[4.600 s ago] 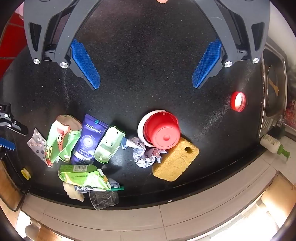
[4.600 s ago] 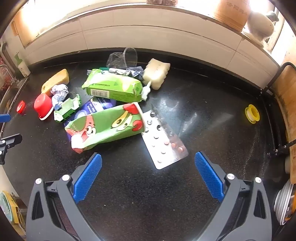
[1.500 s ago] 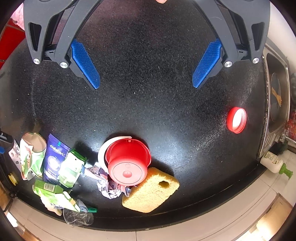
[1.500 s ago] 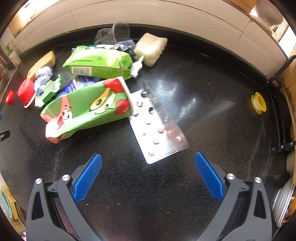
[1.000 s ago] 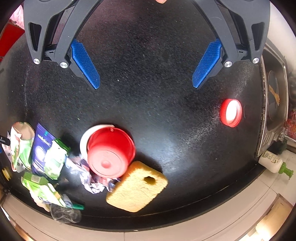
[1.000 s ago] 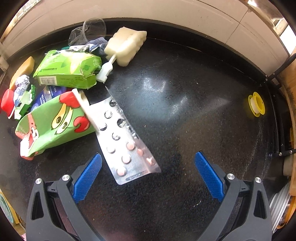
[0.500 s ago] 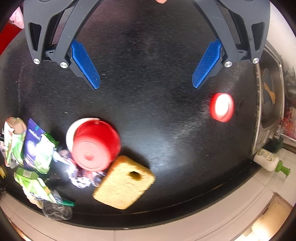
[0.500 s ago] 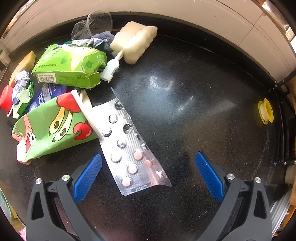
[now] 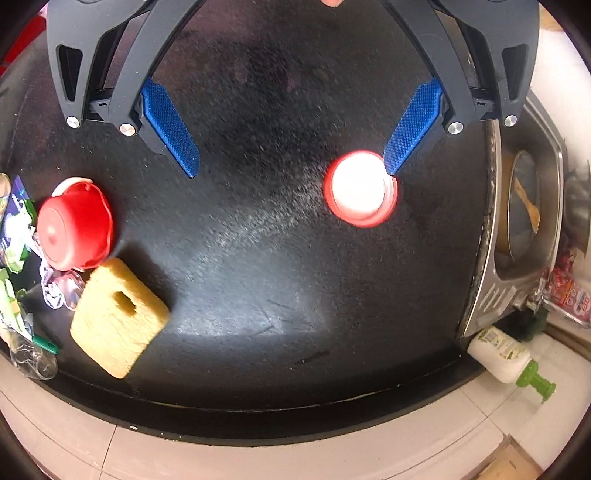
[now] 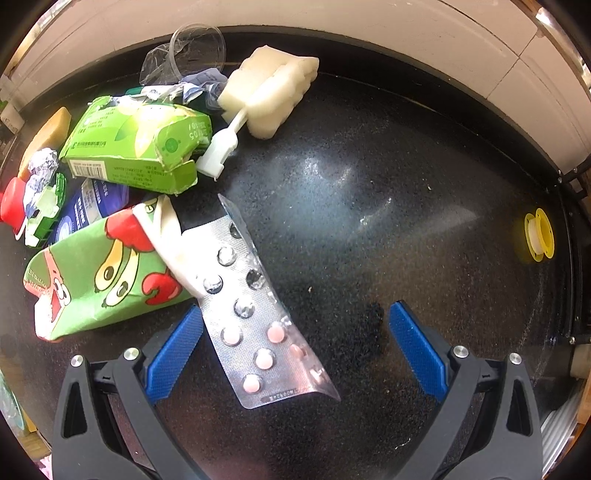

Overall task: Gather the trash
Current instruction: 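Grasp the red bottle cap with the left tool while the right tool grasps the pill blister pack, then carry the red cap and blister pack down over the black trash bin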

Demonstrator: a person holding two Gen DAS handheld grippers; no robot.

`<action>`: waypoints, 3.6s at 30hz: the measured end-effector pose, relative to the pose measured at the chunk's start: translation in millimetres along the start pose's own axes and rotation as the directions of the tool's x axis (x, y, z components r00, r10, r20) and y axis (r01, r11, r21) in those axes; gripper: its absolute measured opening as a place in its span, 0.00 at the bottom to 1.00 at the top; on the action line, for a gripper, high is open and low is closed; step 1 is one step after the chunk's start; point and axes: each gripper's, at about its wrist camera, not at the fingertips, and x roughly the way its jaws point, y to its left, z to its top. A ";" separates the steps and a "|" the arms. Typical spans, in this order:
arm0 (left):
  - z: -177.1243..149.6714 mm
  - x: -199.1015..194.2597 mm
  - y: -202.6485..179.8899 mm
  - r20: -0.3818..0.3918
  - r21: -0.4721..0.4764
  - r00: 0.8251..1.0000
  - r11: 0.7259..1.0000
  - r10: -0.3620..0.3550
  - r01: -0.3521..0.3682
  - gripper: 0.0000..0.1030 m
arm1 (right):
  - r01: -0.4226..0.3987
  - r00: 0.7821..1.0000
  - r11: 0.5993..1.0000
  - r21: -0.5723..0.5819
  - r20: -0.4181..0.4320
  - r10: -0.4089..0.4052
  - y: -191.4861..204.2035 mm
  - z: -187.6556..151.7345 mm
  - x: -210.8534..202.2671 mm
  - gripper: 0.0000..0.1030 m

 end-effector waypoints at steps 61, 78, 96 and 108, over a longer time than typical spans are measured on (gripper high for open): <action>-245.1 -108.9 102.3 0.031 -0.121 0.999 0.993 0.010 -0.006 0.03 | -0.305 0.907 0.849 -0.432 0.140 0.397 291.9 -58.6 -173.7 0.39; -479.3 -22.7 158.0 -0.087 -0.336 0.995 0.942 -0.044 0.013 0.03 | -0.458 0.859 0.568 -0.684 -0.175 0.481 575.7 -236.9 -117.0 0.39; -510.9 101.6 157.2 -0.157 -0.362 0.969 0.924 -0.190 0.123 0.03 | -0.533 0.846 0.582 -0.614 -0.399 0.353 652.9 -308.4 15.3 0.39; -528.9 170.2 135.1 -0.183 -0.404 0.940 0.894 -0.287 0.194 0.03 | -0.536 0.833 0.600 -0.594 -0.484 0.266 671.0 -336.6 78.8 0.39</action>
